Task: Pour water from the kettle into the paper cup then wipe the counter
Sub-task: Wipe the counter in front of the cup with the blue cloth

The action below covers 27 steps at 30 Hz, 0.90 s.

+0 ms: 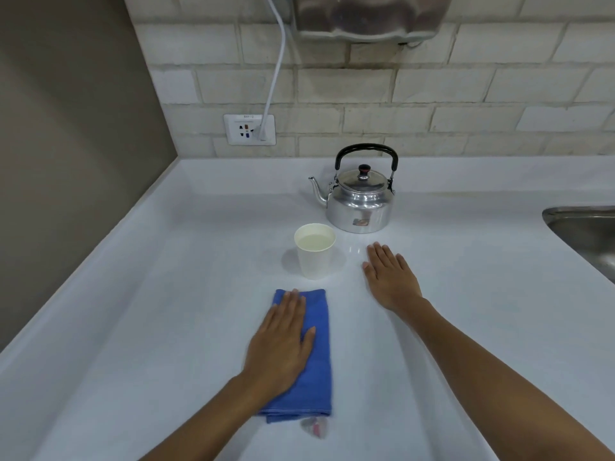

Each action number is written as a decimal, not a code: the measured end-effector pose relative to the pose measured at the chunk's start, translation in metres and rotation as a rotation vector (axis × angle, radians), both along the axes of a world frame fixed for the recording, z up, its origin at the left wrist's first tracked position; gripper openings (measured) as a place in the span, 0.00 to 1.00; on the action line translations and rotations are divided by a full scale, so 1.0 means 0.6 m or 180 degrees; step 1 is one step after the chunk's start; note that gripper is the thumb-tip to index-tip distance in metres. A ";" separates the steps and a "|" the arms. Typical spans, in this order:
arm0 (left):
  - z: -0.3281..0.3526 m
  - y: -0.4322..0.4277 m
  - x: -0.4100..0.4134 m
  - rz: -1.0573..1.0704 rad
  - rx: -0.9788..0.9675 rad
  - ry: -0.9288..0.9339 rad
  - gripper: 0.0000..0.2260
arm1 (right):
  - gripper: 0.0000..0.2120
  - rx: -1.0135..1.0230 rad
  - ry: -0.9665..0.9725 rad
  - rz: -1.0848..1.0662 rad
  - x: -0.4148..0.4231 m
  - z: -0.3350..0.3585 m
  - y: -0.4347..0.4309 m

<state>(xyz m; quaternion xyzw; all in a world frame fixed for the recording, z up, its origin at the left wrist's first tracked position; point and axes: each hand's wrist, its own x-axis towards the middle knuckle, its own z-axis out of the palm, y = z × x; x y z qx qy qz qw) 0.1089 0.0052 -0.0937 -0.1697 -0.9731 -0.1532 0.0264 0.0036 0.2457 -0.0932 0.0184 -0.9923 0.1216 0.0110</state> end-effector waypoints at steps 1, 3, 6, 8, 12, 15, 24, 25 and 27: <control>0.002 -0.034 -0.008 0.0131 -0.0035 0.0024 0.27 | 0.25 0.0000 -0.0001 -0.0004 0.000 0.000 -0.001; 0.011 -0.093 -0.030 0.0464 -0.0059 -0.0035 0.27 | 0.25 -0.0008 0.0002 -0.0020 0.000 -0.001 -0.003; 0.023 -0.102 -0.067 0.0877 -0.0108 -0.0209 0.26 | 0.25 0.0002 -0.0002 -0.0037 0.000 -0.001 -0.007; 0.026 -0.062 -0.083 0.1054 -0.0142 -0.0223 0.25 | 0.25 0.0011 0.0000 -0.0053 0.000 -0.001 -0.008; 0.015 0.011 -0.068 0.0940 -0.0075 -0.0092 0.25 | 0.25 0.0050 0.0012 -0.0052 0.000 0.000 -0.007; 0.003 -0.003 -0.033 0.0386 0.0039 0.0022 0.25 | 0.25 0.0067 0.0013 -0.0023 -0.002 -0.002 -0.005; 0.020 -0.153 -0.115 0.0637 -0.0132 -0.0132 0.27 | 0.25 0.0089 0.0088 -0.0056 -0.001 -0.006 -0.005; 0.022 -0.146 -0.136 0.0783 -0.0125 -0.0194 0.26 | 0.25 0.0092 0.0079 -0.0063 -0.001 -0.006 -0.006; 0.025 -0.114 -0.174 0.1012 -0.0106 -0.0244 0.25 | 0.25 0.0105 0.0060 -0.0064 -0.002 -0.005 -0.007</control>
